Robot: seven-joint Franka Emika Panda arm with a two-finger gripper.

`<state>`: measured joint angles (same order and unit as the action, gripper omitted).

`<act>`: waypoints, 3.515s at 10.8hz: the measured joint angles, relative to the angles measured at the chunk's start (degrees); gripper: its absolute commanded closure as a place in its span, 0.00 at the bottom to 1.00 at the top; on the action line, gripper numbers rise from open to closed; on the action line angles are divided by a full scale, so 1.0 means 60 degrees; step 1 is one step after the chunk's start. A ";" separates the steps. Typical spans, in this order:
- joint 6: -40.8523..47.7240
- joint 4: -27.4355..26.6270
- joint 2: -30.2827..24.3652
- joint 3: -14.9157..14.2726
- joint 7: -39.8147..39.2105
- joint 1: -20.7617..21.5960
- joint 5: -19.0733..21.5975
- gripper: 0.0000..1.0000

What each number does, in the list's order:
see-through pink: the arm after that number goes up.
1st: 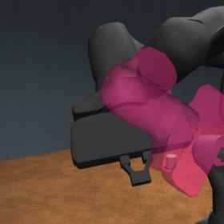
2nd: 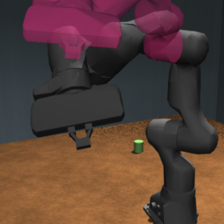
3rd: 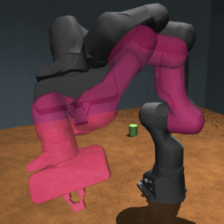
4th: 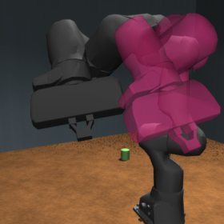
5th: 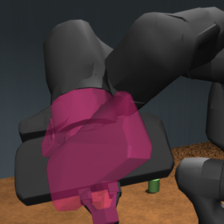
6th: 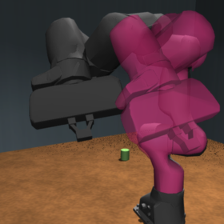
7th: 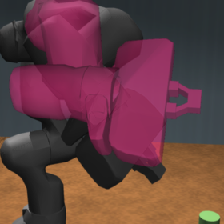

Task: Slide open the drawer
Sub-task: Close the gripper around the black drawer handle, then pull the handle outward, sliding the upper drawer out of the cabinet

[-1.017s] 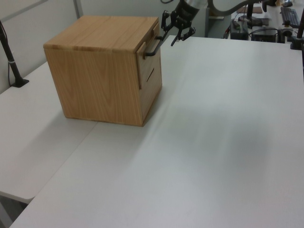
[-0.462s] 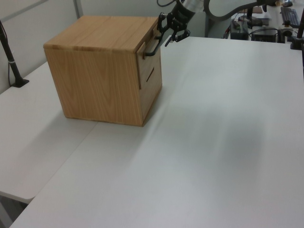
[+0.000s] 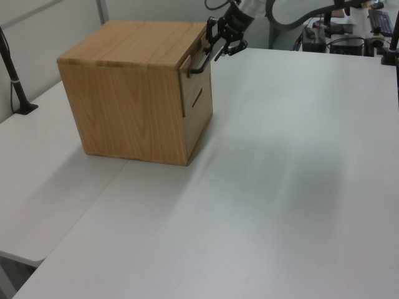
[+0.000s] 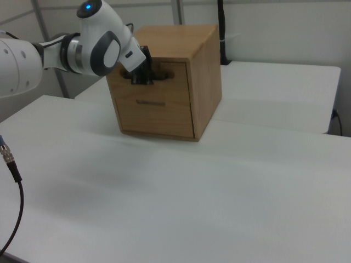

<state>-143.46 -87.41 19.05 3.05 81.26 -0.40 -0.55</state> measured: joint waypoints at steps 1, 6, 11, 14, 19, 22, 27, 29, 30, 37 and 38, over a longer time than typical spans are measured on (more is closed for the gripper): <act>-0.0075 0.0025 0.0055 -0.0001 0.0042 -0.0077 0.0000 0.74; -0.0130 0.0083 0.0125 0.0007 0.0046 -0.0113 0.0000 0.94; 0.1460 0.0186 -0.0239 0.0001 -0.0622 -0.0150 -0.0004 0.94; 0.3138 0.0179 -0.0677 -0.0020 -0.1135 -0.0190 -0.0016 0.94; 0.5189 0.0139 -0.1150 -0.0022 -0.1534 -0.0270 -0.0047 0.95; 0.5447 -0.0091 -0.1368 -0.0022 -0.1568 -0.0273 -0.0061 0.95; 0.6151 -0.0692 -0.1959 -0.0024 -0.1849 -0.0302 -0.0068 0.95; 0.6489 -0.0827 -0.2098 -0.0023 -0.1936 -0.0305 -0.0068 0.94; 0.6709 -0.0845 -0.2154 -0.0024 -0.2062 -0.0318 -0.0067 0.94; 0.7275 -0.1131 -0.2508 -0.0023 -0.2418 -0.0443 -0.0064 0.00; 0.7342 -0.1165 -0.2541 -0.0023 -0.2482 -0.0448 -0.0064 0.00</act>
<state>-99.41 -94.40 3.81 2.91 66.36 -3.09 -0.93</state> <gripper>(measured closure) 0.652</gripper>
